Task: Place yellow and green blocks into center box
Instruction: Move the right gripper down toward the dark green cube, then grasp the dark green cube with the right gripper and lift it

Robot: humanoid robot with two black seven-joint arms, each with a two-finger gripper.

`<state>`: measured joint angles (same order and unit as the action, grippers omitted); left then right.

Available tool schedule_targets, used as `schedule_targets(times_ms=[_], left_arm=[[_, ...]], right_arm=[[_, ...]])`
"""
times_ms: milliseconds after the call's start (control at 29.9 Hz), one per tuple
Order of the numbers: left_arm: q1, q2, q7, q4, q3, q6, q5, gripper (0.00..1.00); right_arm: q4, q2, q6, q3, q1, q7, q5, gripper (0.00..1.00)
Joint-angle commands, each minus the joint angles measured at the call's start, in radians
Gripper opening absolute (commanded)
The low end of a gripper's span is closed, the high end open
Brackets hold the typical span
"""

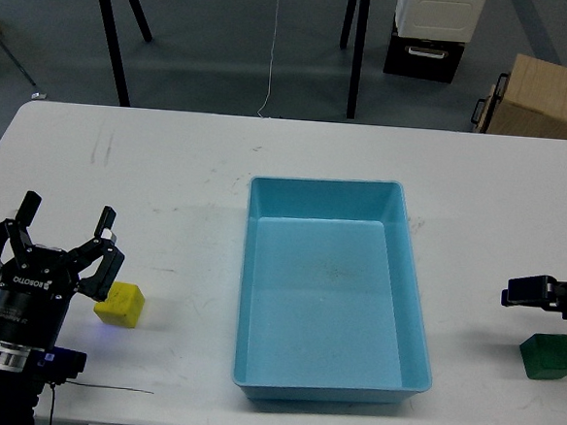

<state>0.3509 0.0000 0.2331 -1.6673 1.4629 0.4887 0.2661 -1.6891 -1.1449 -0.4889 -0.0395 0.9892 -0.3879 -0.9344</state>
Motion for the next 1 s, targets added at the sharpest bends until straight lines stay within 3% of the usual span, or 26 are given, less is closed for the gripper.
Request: schedule_targets(times_ms=[0, 569, 970], left_arm=[[0.002, 0.000, 0.000, 0.000, 0.002, 0.000, 0.001, 1.00], [0.002, 0.000, 0.000, 0.012, 0.001, 0.000, -0.001, 1.00], [-0.006, 0.000, 0.000, 0.038, -0.001, 0.000, -0.001, 1.00]], right_arm=[[0.000, 0.004, 0.000, 0.003, -0.009, 0.000, -0.017, 1.00], [0.000, -0.029, 0.000, 0.012, -0.079, 0.003, -0.171, 1.00], [0.039, 0.045, 0.009, -0.003, -0.169, 0.017, -0.178, 0.99]])
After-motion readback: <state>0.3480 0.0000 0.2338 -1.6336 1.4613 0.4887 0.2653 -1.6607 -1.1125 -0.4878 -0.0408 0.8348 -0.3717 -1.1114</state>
